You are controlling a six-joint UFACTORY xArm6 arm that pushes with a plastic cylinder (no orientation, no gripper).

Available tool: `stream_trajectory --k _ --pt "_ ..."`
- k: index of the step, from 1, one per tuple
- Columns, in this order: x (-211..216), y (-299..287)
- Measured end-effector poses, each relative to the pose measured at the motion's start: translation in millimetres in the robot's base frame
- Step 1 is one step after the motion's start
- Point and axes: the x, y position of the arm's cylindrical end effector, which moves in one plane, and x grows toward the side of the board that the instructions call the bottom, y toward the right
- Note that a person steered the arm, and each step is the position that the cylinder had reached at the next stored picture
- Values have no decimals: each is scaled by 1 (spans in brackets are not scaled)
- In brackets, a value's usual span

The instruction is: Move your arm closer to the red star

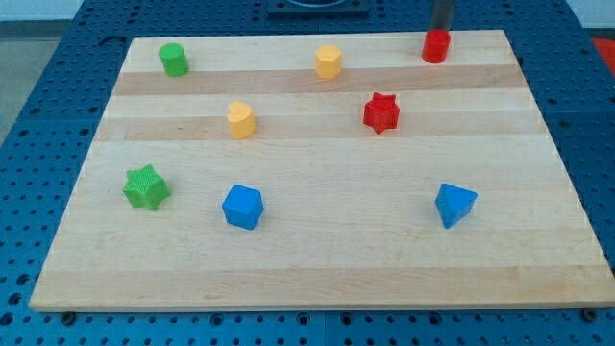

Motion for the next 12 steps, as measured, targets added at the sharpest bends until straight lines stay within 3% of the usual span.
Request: stream_trajectory --k 2,3,4,7,9,12 --pt "22 -10" --pt "20 -2" --pt "-9 24" --pt "-7 35" --pt "98 39" --pt "188 -60"
